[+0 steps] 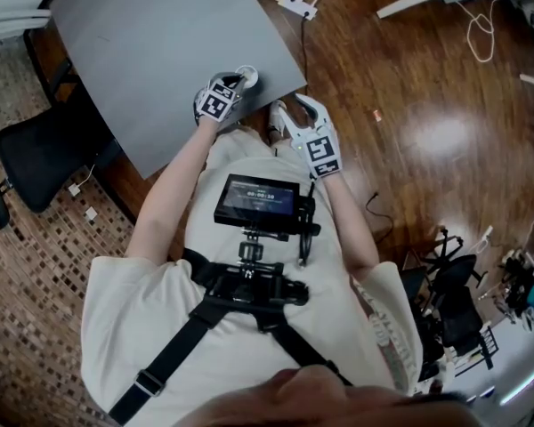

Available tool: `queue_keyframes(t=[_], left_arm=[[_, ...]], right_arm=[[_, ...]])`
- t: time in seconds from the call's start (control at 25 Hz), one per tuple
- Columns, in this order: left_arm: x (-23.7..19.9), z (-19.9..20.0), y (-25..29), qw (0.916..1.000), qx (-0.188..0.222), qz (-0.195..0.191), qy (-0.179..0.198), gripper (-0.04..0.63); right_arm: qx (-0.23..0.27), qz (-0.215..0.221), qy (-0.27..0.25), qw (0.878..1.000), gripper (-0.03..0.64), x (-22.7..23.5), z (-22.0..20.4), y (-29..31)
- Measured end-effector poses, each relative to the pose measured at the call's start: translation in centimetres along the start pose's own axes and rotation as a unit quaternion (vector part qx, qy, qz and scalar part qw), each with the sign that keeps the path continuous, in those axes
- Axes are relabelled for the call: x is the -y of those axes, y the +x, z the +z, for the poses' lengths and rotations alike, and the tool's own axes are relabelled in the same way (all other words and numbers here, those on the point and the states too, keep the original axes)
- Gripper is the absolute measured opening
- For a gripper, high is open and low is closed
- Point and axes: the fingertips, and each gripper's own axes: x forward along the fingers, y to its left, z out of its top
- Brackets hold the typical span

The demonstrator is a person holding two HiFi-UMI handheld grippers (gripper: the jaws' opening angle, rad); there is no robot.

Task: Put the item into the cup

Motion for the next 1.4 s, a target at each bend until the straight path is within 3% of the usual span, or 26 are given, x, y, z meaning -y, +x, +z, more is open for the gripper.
queue_keyframes(t=[0.36, 0.52, 0.6, 1.2, 1.32, 1.4], left_arm=[[-0.8, -1.6, 1.8, 0.9984, -0.051, 0.017, 0.019, 0.008], [-1.3, -2.0, 2.0, 0.9978, -0.053, 0.028, 0.028, 0.1], [-1.1, -2.2, 1.9, 0.998, -0.052, 0.026, 0.026, 0.1], [0.6, -1.7, 0.8, 0.9993, -0.026, 0.012, 0.024, 0.1], [0.8, -1.3, 0.4, 0.9999, -0.01, 0.01, 0.004, 0.1], [0.8, -0.6, -0.3, 0.9993, 0.021, 0.002, -0.029, 0.101]], right_arm=[[0.006, -0.004, -0.001, 1.0, 0.181, 0.0, 0.5, -0.2], [0.008, -0.006, -0.001, 1.0, 0.181, 0.1, 0.7, -0.3], [0.005, -0.006, 0.002, 1.0, 0.181, 0.1, 0.4, -0.3], [-0.002, -0.004, 0.008, 1.0, 0.181, 0.4, -0.1, 0.1], [0.002, -0.003, 0.006, 1.0, 0.181, 0.5, 0.0, 0.1], [0.0, -0.001, 0.008, 1.0, 0.181, 0.5, -0.3, 0.2]])
